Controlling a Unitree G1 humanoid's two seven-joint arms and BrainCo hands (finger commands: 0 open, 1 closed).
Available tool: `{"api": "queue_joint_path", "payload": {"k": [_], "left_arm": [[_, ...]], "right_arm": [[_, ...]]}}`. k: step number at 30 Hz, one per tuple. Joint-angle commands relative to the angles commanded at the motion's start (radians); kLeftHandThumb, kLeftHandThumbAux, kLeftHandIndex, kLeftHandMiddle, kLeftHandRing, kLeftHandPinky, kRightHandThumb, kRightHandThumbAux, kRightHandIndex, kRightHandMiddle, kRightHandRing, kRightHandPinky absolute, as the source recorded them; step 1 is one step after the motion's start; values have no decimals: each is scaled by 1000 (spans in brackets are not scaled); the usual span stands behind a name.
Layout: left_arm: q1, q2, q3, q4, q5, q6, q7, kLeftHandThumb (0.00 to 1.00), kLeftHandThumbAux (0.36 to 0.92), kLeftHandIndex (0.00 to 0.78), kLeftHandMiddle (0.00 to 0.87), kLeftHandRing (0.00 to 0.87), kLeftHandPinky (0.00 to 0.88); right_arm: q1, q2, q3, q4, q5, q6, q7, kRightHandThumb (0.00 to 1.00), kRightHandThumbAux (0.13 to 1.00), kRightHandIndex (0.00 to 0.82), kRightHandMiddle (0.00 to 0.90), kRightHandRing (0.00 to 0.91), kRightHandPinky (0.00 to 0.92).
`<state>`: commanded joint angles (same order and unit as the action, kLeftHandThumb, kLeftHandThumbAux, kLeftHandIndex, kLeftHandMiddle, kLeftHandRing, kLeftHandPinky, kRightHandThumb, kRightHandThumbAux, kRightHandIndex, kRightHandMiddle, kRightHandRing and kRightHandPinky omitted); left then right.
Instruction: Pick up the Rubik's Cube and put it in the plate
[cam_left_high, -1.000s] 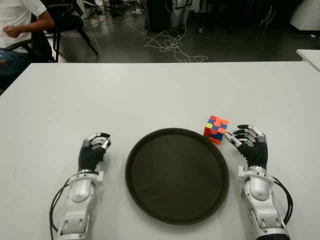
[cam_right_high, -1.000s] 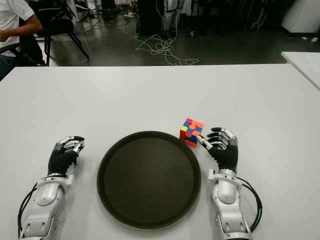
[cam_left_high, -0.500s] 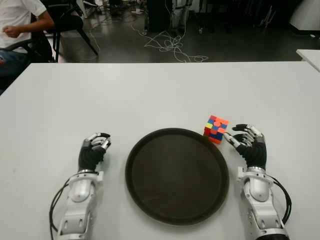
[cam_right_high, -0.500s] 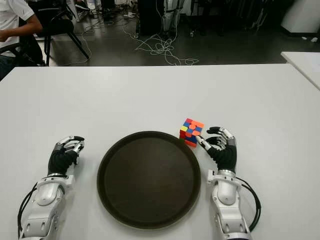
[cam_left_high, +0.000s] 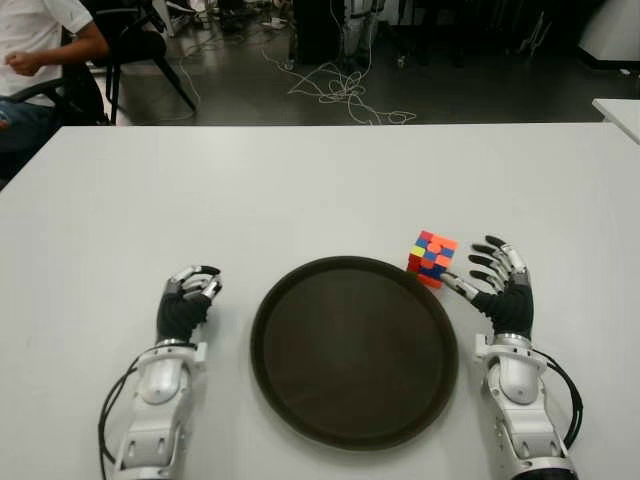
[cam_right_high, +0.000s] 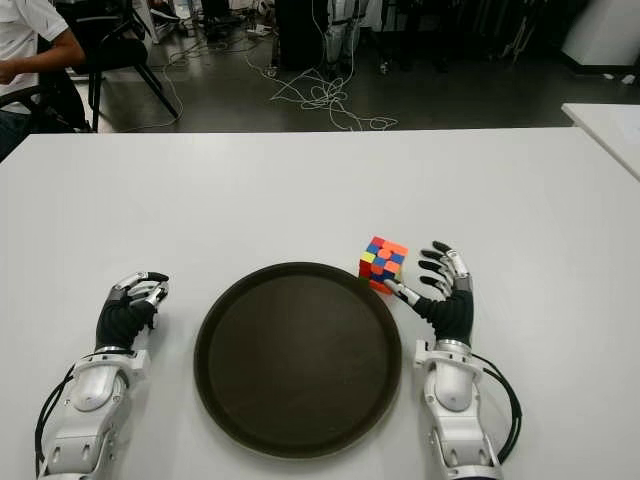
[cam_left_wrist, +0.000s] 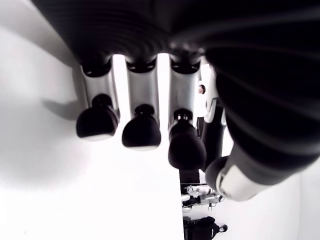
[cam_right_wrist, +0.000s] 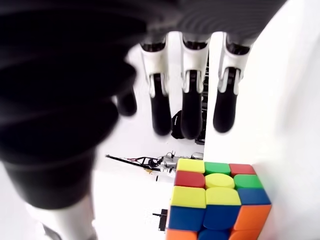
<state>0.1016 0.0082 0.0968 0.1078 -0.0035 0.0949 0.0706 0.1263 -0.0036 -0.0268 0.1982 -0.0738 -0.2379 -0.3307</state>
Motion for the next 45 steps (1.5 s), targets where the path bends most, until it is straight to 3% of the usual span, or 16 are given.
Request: {"api": "queue_joint_path", "payload": {"k": [4, 9, 17, 25, 38, 45], "left_arm": [[0, 0, -1, 1, 3, -2, 1, 711, 704, 444, 820, 822, 812], [4, -8, 1, -4, -2, -5, 3, 710, 704, 444, 820, 824, 815], [7, -11, -1, -18, -4, 13, 3, 710, 704, 444, 822, 827, 817], [8, -10, -3, -24, -2, 23, 2, 709, 704, 444, 821, 825, 816], [11, -15, -5, -22, -7, 8, -3, 710, 704, 444, 820, 826, 818], [9, -14, -6, -16, -7, 5, -5, 710, 704, 444, 818, 821, 811]], "right_arm": [[2, -17, 12, -2, -64, 9, -13, 1, 829, 66, 66, 49, 23], [4, -55, 35, -1, -162, -14, -30, 0, 858, 16, 15, 9, 3], [-16, -108, 54, 26, -295, -68, -36, 0, 849, 0, 0, 0, 0], [-34, -130, 43, 27, -332, -61, 0, 0, 799, 0, 0, 0, 0], [-49, -194, 48, -25, -379, 51, 76, 0, 709, 0, 0, 0, 0], [-51, -226, 52, -169, -409, 196, 169, 0, 698, 0, 0, 0, 0]]}}
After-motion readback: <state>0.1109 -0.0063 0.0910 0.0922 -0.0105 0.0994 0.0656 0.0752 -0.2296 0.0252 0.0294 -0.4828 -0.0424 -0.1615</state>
